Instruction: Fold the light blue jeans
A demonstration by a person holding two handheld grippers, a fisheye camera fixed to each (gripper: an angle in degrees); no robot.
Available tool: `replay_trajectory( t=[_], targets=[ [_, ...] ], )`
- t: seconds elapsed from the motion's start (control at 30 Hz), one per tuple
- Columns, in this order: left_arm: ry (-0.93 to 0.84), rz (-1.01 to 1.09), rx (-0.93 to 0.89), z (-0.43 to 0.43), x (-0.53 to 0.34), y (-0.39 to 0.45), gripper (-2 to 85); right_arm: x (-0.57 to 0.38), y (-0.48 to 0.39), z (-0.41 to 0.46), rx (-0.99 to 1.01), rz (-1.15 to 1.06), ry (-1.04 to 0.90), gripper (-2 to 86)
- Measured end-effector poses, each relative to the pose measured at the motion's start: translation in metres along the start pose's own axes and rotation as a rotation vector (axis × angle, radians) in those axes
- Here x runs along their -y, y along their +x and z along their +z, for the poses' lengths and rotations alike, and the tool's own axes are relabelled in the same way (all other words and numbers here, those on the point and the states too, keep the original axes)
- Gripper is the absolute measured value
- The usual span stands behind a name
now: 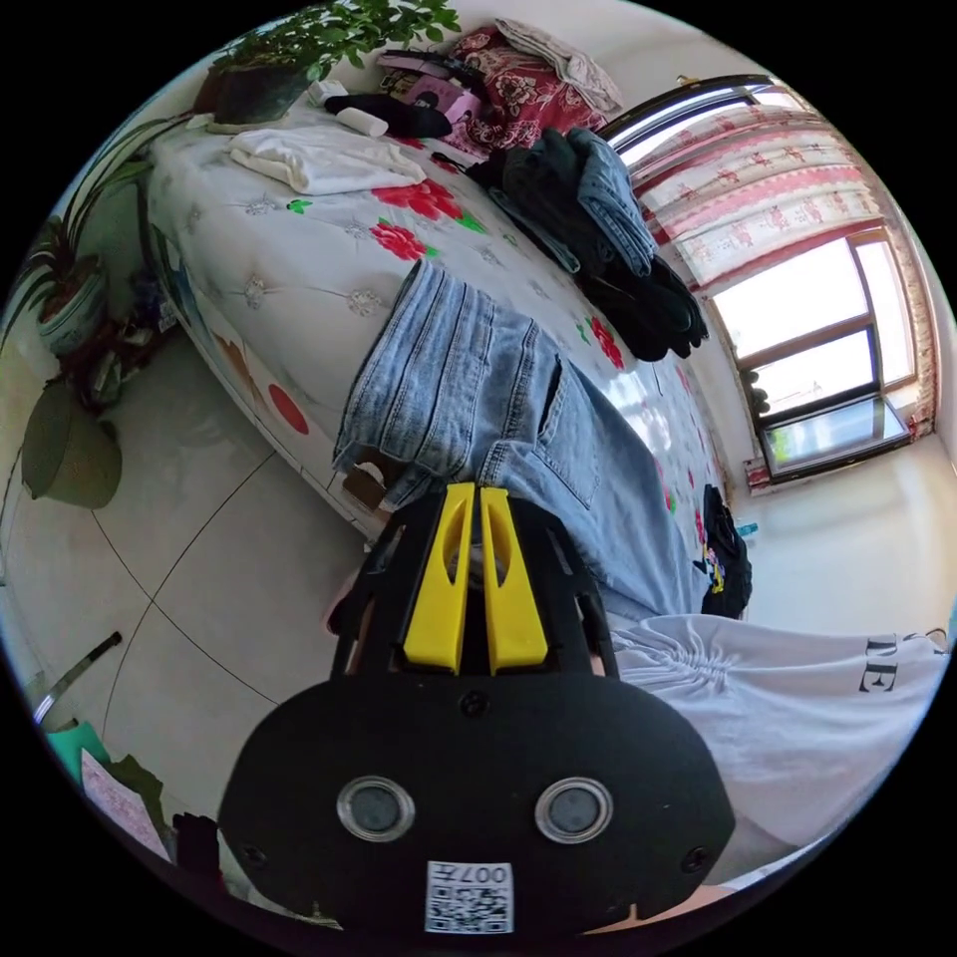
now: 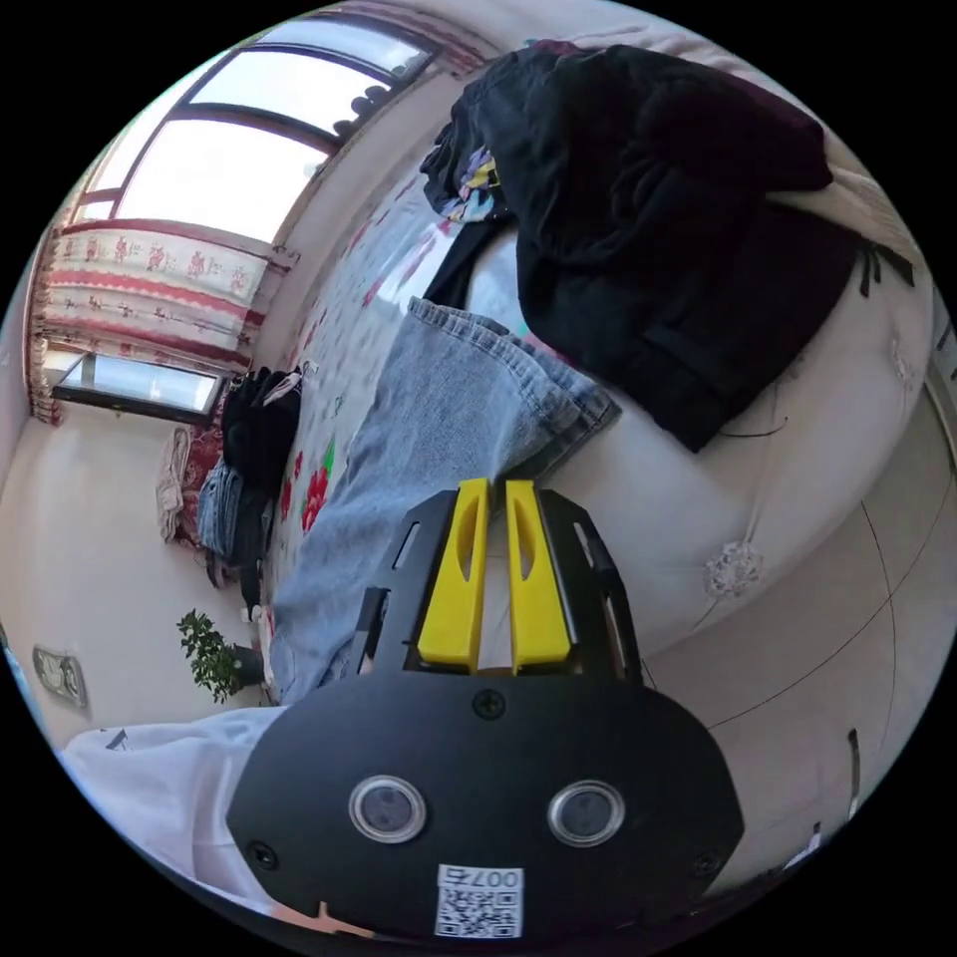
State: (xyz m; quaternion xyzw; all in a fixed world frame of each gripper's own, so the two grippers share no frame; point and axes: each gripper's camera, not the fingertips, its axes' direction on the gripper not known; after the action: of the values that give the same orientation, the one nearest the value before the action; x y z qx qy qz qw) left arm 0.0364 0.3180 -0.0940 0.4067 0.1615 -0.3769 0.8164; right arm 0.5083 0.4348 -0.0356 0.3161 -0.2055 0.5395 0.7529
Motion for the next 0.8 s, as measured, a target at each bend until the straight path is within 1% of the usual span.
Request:
replay_trajectory(
  t=[0.1,0.17,0.2,0.23,0.27,0.3,0.37,0.4,0.47,0.5,0.53,0.57,0.6,0.67,0.7,0.77,0.8],
  targets=[
    [-0.021,0.060,0.029,-0.021,-0.009,0.005,-0.7,-0.008,-0.012,-0.023,-0.066,0.010,0.099,2.9],
    [-0.048,0.063,0.032,-0.027,-0.014,0.003,-0.4,-0.007,-0.047,-0.037,-0.093,-0.126,0.158,3.8],
    [-0.058,0.044,0.030,-0.029,-0.017,0.000,0.1,-0.006,-0.060,-0.036,-0.091,-0.174,0.153,4.0],
    [-0.054,0.027,0.026,-0.031,-0.019,-0.003,0.4,-0.002,-0.089,-0.028,-0.062,-0.282,0.119,4.4],
    [-0.040,-0.021,0.006,-0.035,-0.023,-0.011,1.3,0.002,-0.121,-0.011,-0.011,-0.400,0.054,4.7],
    [-0.022,-0.068,-0.031,-0.040,-0.027,-0.019,2.6,0.003,-0.140,0.000,0.015,-0.461,0.015,4.9],
    [0.032,-0.129,-0.089,-0.051,-0.034,-0.032,4.9,-0.001,-0.218,0.054,0.122,-0.690,-0.156,5.1],
    [0.067,-0.176,-0.132,-0.059,-0.039,-0.041,6.3,-0.005,-0.238,0.069,0.144,-0.742,-0.197,5.2],
    [0.114,-0.215,-0.173,-0.071,-0.045,-0.050,7.1,-0.025,-0.316,0.136,0.249,-0.923,-0.386,5.3],
    [0.133,-0.216,-0.179,-0.077,-0.046,-0.052,7.5,-0.032,-0.334,0.154,0.275,-0.957,-0.434,5.3],
    [0.136,-0.215,-0.177,-0.078,-0.045,-0.053,7.6,-0.046,-0.369,0.190,0.333,-1.017,-0.540,5.3],
    [0.137,-0.212,-0.177,-0.079,-0.043,-0.053,8.1,-0.061,-0.400,0.227,0.366,-1.051,-0.651,5.3],
    [0.140,-0.212,-0.185,-0.077,-0.038,-0.053,8.7,-0.069,-0.413,0.244,0.374,-1.058,-0.695,5.3],
    [0.137,-0.230,-0.221,-0.068,-0.029,-0.054,9.5,-0.094,-0.452,0.309,0.429,-1.052,-0.830,5.3],
    [0.138,-0.245,-0.243,-0.061,-0.023,-0.054,10.1,-0.098,-0.459,0.324,0.424,-1.038,-0.859,5.3],
    [0.107,-0.265,-0.240,-0.046,-0.014,-0.053,9.7,-0.119,-0.477,0.380,0.321,-1.013,-0.964,5.2],
    [0.075,-0.285,-0.222,-0.038,-0.009,-0.053,8.2,-0.124,-0.479,0.393,0.286,-1.009,-0.990,5.0]
  ],
)
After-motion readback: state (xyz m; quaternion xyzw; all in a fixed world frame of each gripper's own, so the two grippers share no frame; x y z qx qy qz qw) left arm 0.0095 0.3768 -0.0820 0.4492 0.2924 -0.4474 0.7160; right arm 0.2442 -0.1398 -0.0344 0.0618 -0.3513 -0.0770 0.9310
